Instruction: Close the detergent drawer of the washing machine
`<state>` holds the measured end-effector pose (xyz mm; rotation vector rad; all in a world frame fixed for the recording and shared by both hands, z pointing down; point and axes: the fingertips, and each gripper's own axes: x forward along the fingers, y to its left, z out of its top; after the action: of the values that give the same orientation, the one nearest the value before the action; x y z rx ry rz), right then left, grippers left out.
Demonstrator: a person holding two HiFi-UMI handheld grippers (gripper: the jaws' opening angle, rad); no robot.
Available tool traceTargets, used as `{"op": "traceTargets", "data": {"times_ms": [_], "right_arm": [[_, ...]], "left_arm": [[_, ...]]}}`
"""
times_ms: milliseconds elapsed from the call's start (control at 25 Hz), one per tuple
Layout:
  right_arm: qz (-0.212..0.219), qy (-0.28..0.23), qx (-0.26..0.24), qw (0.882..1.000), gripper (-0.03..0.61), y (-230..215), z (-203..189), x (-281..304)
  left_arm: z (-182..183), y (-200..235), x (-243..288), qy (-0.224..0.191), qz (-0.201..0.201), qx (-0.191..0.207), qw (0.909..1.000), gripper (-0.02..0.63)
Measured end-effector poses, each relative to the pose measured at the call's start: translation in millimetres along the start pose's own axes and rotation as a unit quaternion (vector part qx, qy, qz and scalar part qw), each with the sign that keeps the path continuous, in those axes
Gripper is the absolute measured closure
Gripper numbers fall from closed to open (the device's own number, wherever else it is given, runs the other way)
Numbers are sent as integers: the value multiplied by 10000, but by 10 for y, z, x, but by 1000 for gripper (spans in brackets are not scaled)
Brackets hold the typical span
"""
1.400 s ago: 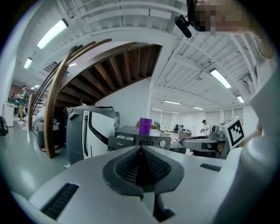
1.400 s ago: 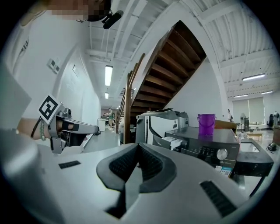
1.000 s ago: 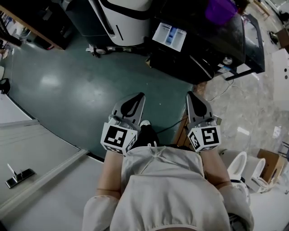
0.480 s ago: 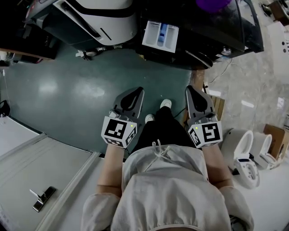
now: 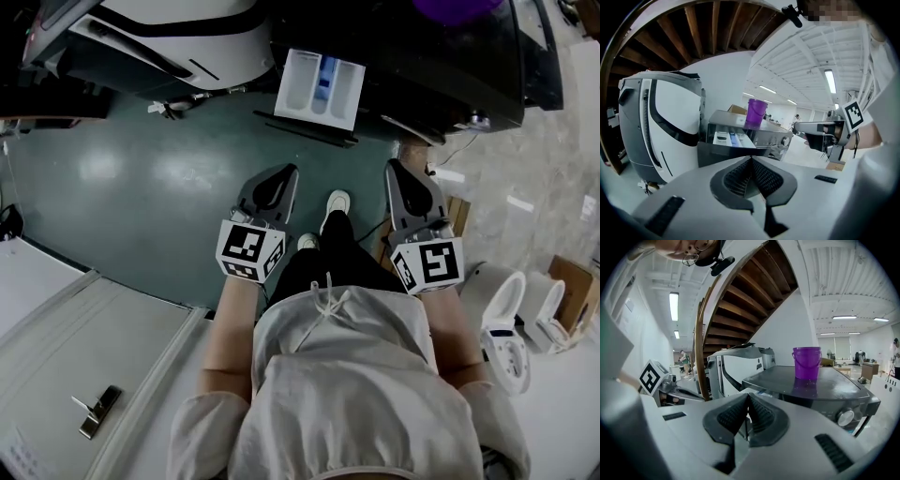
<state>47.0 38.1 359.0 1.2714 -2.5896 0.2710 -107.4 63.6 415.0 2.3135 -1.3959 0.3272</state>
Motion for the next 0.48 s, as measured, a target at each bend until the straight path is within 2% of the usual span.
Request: {"op": "traceTargets", "data": {"times_ms": [200,480], "right_arm": [[71,108,73,9999,575,-320,-137,337],[124,108,38,9999,575,-507,-170,584]], "left_arm": [[-151,209,470,189,109,-49,9997,592],[-219,369,785,250,361,-119,9990,592]]}}
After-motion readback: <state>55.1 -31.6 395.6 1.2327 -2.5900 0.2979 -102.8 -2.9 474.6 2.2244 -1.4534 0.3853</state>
